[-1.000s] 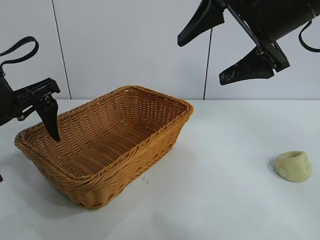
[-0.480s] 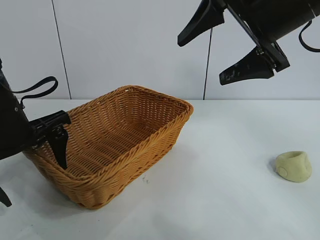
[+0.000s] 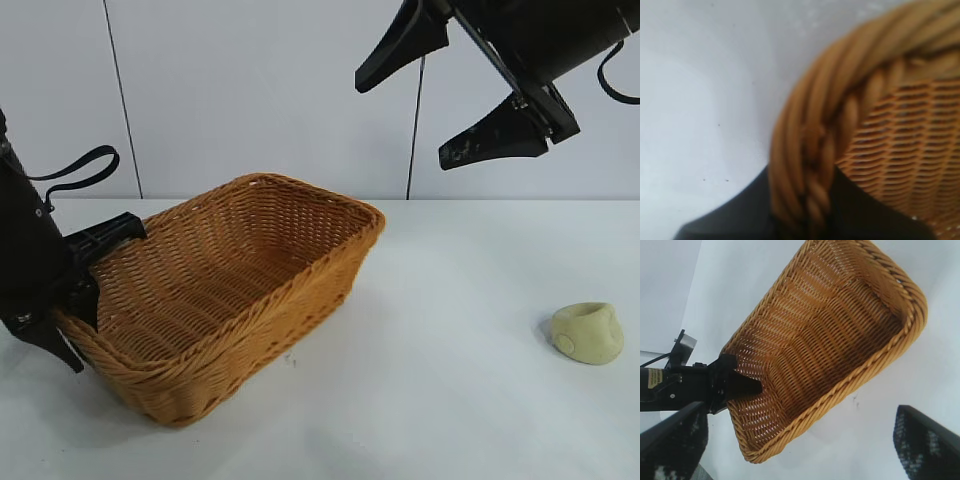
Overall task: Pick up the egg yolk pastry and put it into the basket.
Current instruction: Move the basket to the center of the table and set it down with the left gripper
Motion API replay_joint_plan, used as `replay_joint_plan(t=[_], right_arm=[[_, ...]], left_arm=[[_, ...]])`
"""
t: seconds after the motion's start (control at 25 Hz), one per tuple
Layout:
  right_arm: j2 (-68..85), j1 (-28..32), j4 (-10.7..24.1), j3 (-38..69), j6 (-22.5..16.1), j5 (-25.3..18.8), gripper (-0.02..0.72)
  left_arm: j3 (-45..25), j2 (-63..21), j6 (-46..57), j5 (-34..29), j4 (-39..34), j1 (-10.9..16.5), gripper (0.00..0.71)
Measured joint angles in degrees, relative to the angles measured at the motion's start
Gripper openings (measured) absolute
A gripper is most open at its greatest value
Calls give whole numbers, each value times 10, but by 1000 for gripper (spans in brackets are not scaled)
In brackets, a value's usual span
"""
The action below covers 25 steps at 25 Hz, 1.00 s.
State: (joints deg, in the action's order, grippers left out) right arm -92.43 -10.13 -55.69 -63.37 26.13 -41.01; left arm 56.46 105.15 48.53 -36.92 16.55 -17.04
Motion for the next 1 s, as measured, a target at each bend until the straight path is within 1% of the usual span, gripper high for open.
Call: replay_joint_plan(t=[0.2, 0.4, 0.56, 0.84, 0.92, 1.0], right_arm=[[0, 0, 0, 0, 0, 0, 695], [0, 0, 0, 0, 0, 0, 695], [0, 0, 0, 0, 0, 0, 695], [0, 0, 0, 0, 0, 0, 695], [0, 0, 0, 0, 0, 0, 695], [0, 0, 0, 0, 0, -1, 695]], left_arm=[[74, 1, -64, -66, 0, 8, 143], [151, 21, -107, -111, -2, 13, 143], [207, 64, -175, -162, -3, 13, 143], [317, 136, -343, -252, -7, 13, 143], [342, 150, -369, -277, -7, 13, 143], [356, 156, -378, -281, -8, 13, 142]])
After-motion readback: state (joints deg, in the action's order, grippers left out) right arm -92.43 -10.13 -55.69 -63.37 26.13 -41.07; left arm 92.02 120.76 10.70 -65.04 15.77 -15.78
